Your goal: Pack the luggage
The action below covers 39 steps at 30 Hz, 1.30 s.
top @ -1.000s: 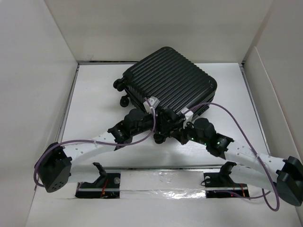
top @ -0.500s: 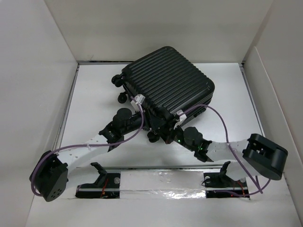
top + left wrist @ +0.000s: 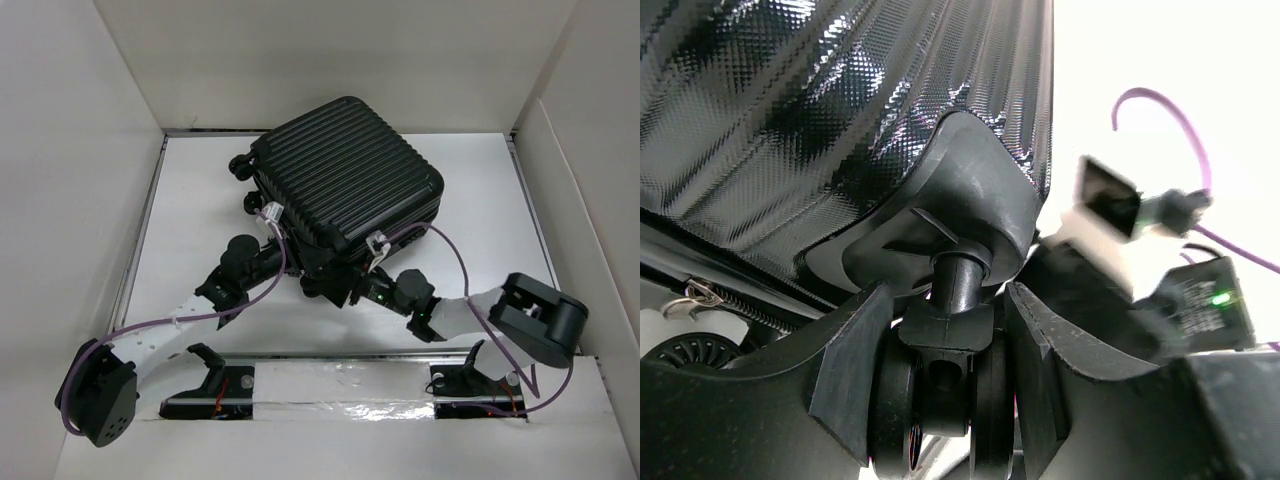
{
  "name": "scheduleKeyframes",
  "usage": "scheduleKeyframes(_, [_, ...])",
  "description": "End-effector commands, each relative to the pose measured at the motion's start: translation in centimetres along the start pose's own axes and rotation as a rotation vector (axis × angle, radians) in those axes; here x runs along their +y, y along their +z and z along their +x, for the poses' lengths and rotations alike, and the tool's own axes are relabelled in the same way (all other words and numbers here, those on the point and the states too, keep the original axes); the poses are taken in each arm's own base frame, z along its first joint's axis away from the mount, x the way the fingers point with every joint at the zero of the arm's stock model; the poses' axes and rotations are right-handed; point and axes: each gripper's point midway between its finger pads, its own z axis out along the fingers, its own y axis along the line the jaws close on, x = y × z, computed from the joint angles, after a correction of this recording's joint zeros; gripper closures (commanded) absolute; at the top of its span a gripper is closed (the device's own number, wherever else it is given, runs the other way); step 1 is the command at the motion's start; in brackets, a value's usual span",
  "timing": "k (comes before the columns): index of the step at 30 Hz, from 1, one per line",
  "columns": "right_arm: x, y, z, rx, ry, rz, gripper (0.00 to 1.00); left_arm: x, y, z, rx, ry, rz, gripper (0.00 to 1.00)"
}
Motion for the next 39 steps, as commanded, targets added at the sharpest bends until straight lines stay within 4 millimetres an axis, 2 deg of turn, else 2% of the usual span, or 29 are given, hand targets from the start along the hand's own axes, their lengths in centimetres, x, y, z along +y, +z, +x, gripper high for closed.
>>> scheduleKeyframes(1, [3.5,-0.9,-5.0,-0.130,-0.061,-0.105,0.34,-4.8,-1.0,-3.9,-0.135,0.039,0.176,1.00])
scheduleKeyframes(2, [5.0,-1.4,-5.8,-0.133,-0.122,-0.118,0.32,-4.5,-1.0,-4.2,-0.143,0.032,0.170,1.00])
scheduleKeyframes(3, [3.5,-1.6,-3.7,-0.029,-0.137,-0.035,0.29,-4.3,-1.1,-4.5,-0.148,0.031,0.175,1.00])
scheduleKeyframes(4, [3.2,-1.9,-4.0,-0.028,-0.161,0.014,0.22,-4.3,-1.1,-4.2,-0.140,0.027,0.177,0.99])
scheduleKeyframes(7, [3.1,-2.8,-3.8,0.044,-0.218,0.069,0.13,-4.2,-1.2,-4.2,-0.138,0.011,0.189,0.89])
scheduleKeyframes(8, [3.0,-2.7,-4.4,0.033,-0.222,0.090,0.10,-4.3,-1.2,-4.2,-0.136,0.005,0.194,0.87])
scheduleKeyframes(10, [3.4,-2.4,-4.4,0.047,-0.244,0.071,0.09,-4.5,-1.2,-3.8,-0.122,-0.014,0.216,0.78])
scheduleKeyframes(12, [5.0,-1.5,-4.5,0.071,-0.254,0.014,0.09,-4.7,-1.3,-3.7,-0.118,-0.025,0.231,0.72])
scheduleKeyframes(15, [4.8,0.0,-3.6,0.114,-0.265,0.024,0.09,-4.8,-1.6,-3.5,-0.116,-0.033,0.239,0.70])
scheduleKeyframes(19, [5.8,1.5,-4.6,0.065,-0.250,-0.001,0.08,-4.8,-2.1,-3.1,-0.113,-0.046,0.243,0.69])
scheduleKeyframes(27, [5.6,3.9,-6.3,0.005,-0.201,0.054,0.08,-4.0,-2.3,-1.6,-0.077,-0.080,0.242,0.66])
scheduleKeyframes(33, [5.3,4.6,-7.7,-0.053,-0.143,0.088,0.07,-3.5,-2.6,-1.1,-0.070,-0.083,0.233,0.64])
scheduleKeyframes(39, [5.3,3.6,-10.2,-0.157,-0.090,0.133,0.11,-2.5,-2.7,-0.5,-0.062,-0.075,0.199,0.64])
